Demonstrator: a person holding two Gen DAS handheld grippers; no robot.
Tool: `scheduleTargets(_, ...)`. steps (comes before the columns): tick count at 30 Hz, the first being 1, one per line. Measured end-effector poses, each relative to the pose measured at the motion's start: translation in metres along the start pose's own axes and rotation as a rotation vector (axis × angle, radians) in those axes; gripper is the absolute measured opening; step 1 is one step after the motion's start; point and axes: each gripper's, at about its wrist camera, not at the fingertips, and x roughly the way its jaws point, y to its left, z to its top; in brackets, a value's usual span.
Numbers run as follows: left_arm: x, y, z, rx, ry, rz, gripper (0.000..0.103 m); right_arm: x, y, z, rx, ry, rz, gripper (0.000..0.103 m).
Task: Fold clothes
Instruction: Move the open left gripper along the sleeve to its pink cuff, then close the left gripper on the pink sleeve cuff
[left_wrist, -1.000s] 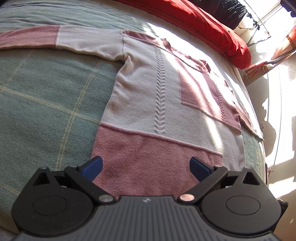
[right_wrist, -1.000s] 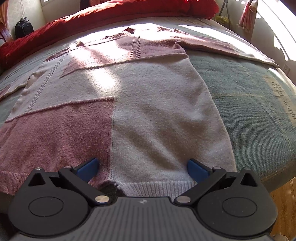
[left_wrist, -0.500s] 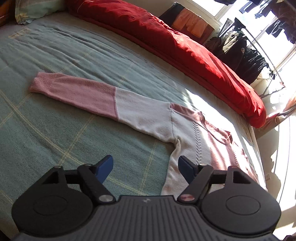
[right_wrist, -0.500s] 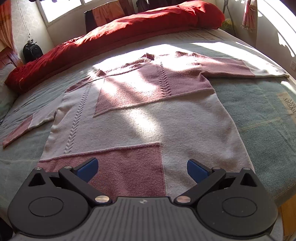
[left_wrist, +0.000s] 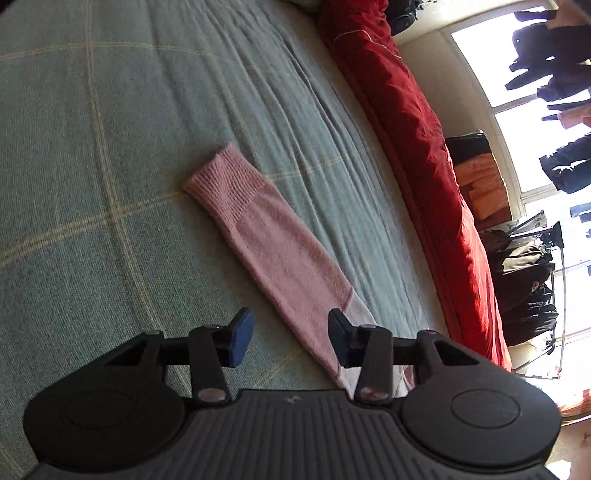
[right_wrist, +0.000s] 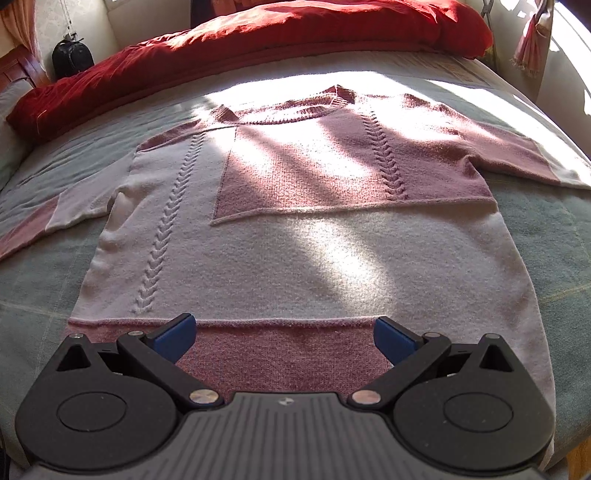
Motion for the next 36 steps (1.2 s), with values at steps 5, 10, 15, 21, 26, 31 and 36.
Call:
scheduleTargets(5, 0.031, 0.009, 0.005, -0.043, 0.015, -0.025, 0.043, 0.015, 0.003, 0.004, -0.003, 0.025, -0.004, 0.103)
scheduleTargets(10, 0.049, 0.019, 0.007, -0.069, 0.008, -0.021, 0.043, 0.025, 0.004, 0.009, 0.001, 0.033, -0.011, 0.103)
scheduleTargets(15, 0.056, 0.026, 0.016, -0.087, -0.011, -0.043, 0.043, 0.032, 0.004, 0.011, 0.006, 0.036, -0.023, 0.103)
scheduleTargets(21, 0.064, 0.025, 0.025, -0.082, -0.043, -0.051, 0.042, 0.037, 0.006, 0.013, -0.016, 0.045, -0.044, 0.103)
scheduleTargets(26, 0.070, 0.025, 0.035, -0.090, -0.082, -0.053, 0.038, 0.039, 0.006, 0.017, -0.010, 0.042, -0.054, 0.103)
scheduleTargets(31, 0.064, 0.033, 0.026, -0.128, -0.104, -0.080, 0.038, 0.039, 0.007, 0.018, -0.011, 0.042, -0.054, 0.103)
scheduleTargets(36, 0.065, 0.038, 0.021, -0.116, -0.123, -0.089, 0.034, 0.041, 0.009, 0.019, -0.026, 0.049, -0.062, 0.103)
